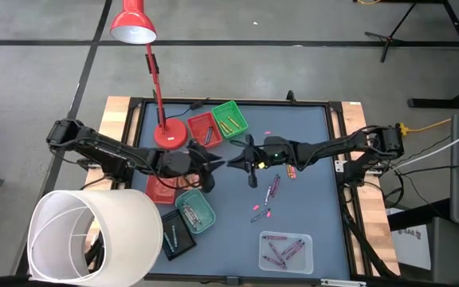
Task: Sort crayons
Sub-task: Put the gray crayon into the light green bin, then put the yellow crayon into the green basket
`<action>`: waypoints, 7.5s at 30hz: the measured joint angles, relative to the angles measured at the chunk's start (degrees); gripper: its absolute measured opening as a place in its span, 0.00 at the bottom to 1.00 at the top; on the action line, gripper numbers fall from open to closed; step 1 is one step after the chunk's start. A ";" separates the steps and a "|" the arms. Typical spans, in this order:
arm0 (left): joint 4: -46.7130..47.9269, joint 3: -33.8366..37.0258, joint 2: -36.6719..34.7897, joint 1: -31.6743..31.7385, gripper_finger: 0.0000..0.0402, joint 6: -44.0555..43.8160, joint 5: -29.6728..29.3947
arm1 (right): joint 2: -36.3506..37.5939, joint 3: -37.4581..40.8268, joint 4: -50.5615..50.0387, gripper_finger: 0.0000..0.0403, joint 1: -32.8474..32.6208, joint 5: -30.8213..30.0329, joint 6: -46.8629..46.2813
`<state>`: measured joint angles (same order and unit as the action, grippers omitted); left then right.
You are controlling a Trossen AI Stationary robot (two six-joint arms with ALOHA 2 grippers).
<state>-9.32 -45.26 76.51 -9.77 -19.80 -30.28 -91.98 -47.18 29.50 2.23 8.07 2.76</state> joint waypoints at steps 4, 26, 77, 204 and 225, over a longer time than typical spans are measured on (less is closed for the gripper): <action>-3.89 0.07 0.02 0.01 0.18 2.67 2.64 | 0.02 -0.03 2.18 0.04 -1.71 -2.98 0.05; -6.54 0.10 0.07 0.01 0.02 4.58 5.40 | 0.02 -0.04 3.27 0.04 -2.66 -2.89 -0.04; 23.68 0.10 0.52 -17.60 0.12 -22.06 23.30 | 0.02 0.00 -35.75 0.36 -2.63 5.07 -2.53; 24.24 0.07 0.52 -17.52 0.27 -22.08 17.70 | 0.20 -0.04 -76.23 0.36 -2.56 -27.05 -35.58; 24.26 0.07 0.52 -17.52 0.27 -22.06 17.68 | 0.21 -0.04 -77.55 0.36 -2.56 -26.47 -36.21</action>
<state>14.94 -45.19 77.03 -27.29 -41.87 -12.60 -91.77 -47.22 -48.05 -0.34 -18.39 -33.44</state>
